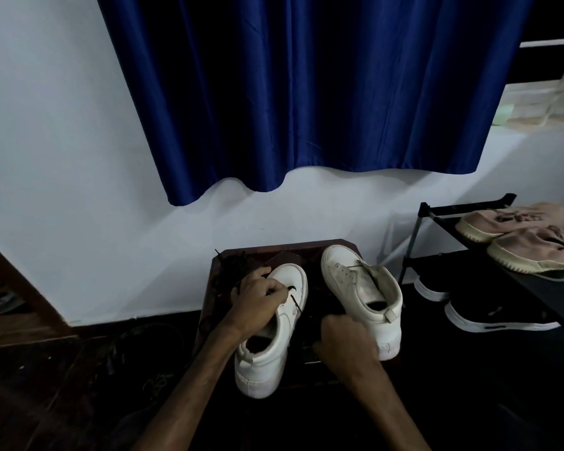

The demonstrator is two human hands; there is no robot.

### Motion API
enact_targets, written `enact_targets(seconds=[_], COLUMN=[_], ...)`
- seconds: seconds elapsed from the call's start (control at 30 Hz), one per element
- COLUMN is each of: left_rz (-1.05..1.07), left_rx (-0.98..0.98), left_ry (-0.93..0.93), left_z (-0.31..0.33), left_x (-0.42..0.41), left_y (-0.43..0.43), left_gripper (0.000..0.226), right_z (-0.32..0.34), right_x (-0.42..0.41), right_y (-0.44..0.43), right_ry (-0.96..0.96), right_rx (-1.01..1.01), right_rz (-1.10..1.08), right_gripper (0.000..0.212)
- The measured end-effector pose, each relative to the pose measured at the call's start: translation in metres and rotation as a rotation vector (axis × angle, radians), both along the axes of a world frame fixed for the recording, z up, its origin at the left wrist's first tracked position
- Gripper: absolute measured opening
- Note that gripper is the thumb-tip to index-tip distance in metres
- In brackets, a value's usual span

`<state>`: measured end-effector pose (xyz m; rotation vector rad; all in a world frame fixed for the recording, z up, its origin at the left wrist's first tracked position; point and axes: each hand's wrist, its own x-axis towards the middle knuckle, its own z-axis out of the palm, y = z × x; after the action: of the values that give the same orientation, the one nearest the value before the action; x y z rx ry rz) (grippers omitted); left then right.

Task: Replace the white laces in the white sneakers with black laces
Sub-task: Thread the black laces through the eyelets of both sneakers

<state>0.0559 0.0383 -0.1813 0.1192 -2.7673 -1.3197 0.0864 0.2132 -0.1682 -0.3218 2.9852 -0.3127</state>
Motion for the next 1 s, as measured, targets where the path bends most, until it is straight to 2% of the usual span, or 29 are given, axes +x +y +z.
enact_targets(seconds=[0.03,0.1,0.23,0.33,0.43,0.57,0.63,0.73,0.8,0.9,1.0], left_rz=[0.001,0.008,0.001,-0.005,-0.002,0.005,0.01,0.006,-0.004,0.146,0.257], left_rx=[0.004,0.002,-0.007,-0.036,-0.039,-0.029,-0.035,-0.042,0.055,0.43,0.516], left_ry=[0.003,0.004,-0.012,-0.024,-0.014,-0.032,-0.04,-0.036,0.013,0.015,-0.023], left_z=[0.001,0.0,0.004,0.007,0.007,0.004,0.005,0.005,0.005,0.004,-0.007], left_x=[0.0,0.001,0.003,0.005,0.005,0.002,0.003,0.004,0.004,0.006,0.02], left_y=[0.0,0.001,0.004,0.005,0.004,0.003,0.003,0.005,0.007,-0.001,-0.019], left_gripper=[0.021,0.021,0.018,0.018,0.023,0.022,0.02,0.021,0.024,0.014,0.017], right_z=[0.001,0.007,0.015,0.01,0.004,0.005,0.01,0.012,0.007,-0.004,-0.013], right_x=[0.002,0.002,-0.011,-0.018,-0.012,-0.005,-0.01,-0.02,-0.023,-0.02,-0.018], right_y=[0.006,0.011,-0.009,-0.025,-0.021,-0.004,-0.003,-0.012,-0.019,-0.024,-0.024], right_ry=[-0.053,-0.043,0.21,0.234,0.203,-0.022,0.002,0.133,0.157,0.18,0.201], right_rx=[0.059,0.044,-0.216,-0.317,-0.26,-0.003,0.004,-0.127,-0.22,-0.314,-0.393], right_rz=[0.023,0.02,-0.008,0.026,-0.019,0.03,0.033,0.035,0.046,-0.003,-0.037], right_gripper=[0.028,0.028,0.031,0.028,0.028,0.029,0.029,0.027,0.032,0.029,0.024])
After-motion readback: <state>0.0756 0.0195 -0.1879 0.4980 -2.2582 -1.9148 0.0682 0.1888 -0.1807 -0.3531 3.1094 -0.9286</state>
